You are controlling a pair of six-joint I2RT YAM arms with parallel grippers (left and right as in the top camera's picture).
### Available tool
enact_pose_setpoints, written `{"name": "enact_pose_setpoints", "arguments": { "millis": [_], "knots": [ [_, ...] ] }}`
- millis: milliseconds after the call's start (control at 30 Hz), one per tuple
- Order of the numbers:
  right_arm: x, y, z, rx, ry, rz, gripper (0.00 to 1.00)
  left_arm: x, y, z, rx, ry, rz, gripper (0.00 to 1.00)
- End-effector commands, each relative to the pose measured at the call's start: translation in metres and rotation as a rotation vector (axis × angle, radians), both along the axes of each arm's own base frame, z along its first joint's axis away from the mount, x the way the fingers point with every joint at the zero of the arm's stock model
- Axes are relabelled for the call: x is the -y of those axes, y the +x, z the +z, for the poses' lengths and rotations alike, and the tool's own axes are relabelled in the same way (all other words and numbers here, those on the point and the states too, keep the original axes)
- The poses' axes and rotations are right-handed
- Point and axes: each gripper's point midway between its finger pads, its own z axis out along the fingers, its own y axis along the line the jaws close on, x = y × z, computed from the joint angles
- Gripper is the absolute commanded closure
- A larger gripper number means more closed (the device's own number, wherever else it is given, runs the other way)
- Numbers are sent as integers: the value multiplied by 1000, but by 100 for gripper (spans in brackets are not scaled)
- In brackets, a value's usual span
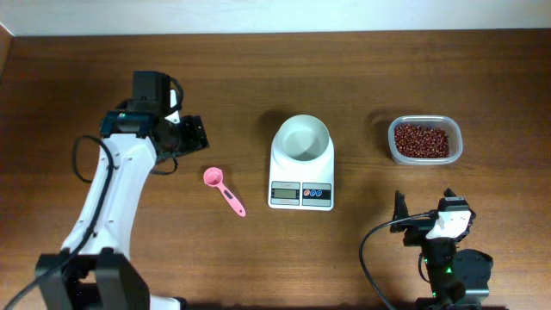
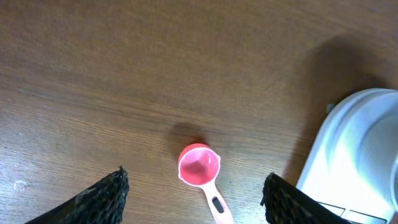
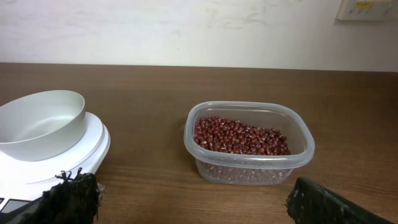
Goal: Scoop and weigh 50g on scale
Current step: 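Raise the left arm and move the left gripper above the pink scoop, then lower the left gripper and close it on the pink scoop's handle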
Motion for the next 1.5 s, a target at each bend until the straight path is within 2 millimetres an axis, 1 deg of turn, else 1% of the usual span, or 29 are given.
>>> {"name": "enact_pose_setpoints", "arguments": {
  "millis": [0, 133, 467, 533, 733, 1033, 1233, 1267, 1300, 1400, 1467],
  "knots": [
    [-1, 0, -3, -6, 8, 5, 1, -1, -2, -17, -60, -10, 41, 27],
    [-1, 0, -3, -6, 8, 5, 1, -1, -4, -26, -96, -13, 56, 25],
    [-1, 0, -3, -6, 8, 5, 1, -1, -1, -28, -93, -15, 61, 25],
    [-1, 0, -3, -6, 8, 5, 1, -1, -1, -33, -106, -16, 68, 25],
    [-1, 0, -3, -6, 8, 5, 1, -1, -1, -56, -170, -14, 68, 26],
    [-1, 0, -3, -6, 8, 5, 1, -1, 2, -81, -218, -11, 69, 25],
    [-1, 0, -3, -6, 8, 5, 1, -2, 7, -81, -196, -9, 69, 26],
    [-1, 0, -3, -6, 8, 5, 1, -2, 7, -82, -198, -9, 69, 31],
    [-1, 0, -3, -6, 8, 5, 1, -2, 1, -85, -218, -8, 69, 37],
    [-1, 0, -3, -6, 8, 5, 1, -2, -11, -93, -259, -16, 102, 36],
    [-1, 0, -3, -6, 8, 5, 1, -1, -28, -107, -312, -16, 106, 35]
  ]
}}
